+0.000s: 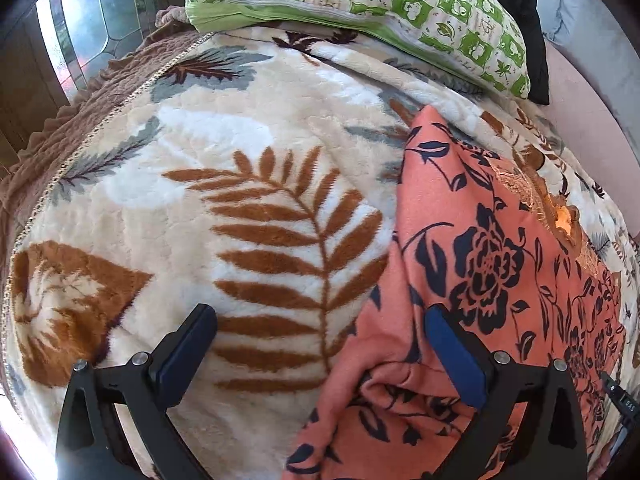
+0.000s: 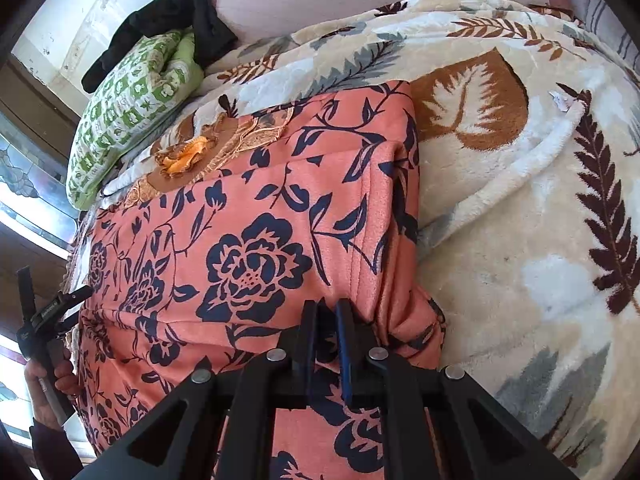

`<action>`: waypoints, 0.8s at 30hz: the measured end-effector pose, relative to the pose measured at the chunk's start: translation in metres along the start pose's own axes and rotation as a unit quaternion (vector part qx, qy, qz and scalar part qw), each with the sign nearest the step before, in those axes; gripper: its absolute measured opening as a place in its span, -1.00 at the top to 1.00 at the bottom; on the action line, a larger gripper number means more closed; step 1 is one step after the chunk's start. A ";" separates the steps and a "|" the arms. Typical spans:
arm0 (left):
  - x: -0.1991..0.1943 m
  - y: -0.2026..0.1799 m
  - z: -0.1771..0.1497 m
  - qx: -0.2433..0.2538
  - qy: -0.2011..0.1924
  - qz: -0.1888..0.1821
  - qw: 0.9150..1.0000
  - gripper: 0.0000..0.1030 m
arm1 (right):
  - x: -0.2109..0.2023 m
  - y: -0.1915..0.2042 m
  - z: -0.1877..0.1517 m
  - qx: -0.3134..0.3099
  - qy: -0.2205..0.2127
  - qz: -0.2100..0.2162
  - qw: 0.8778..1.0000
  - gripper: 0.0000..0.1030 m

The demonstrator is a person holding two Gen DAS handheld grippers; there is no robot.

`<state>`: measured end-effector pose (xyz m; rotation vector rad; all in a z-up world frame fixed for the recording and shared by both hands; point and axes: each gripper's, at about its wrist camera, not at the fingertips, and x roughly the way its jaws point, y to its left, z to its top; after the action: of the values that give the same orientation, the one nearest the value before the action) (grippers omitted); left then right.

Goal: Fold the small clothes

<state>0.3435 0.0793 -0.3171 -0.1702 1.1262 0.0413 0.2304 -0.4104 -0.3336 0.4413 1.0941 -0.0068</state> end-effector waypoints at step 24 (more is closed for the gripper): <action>-0.009 -0.007 -0.028 0.050 0.007 0.020 0.999 -1.00 | -0.003 -0.004 -0.004 0.015 -0.014 0.015 1.000 0.76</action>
<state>0.3155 0.0682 -0.3197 -0.0585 1.1429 0.0187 0.2244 -0.4134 -0.3336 0.4823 1.0601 -0.0029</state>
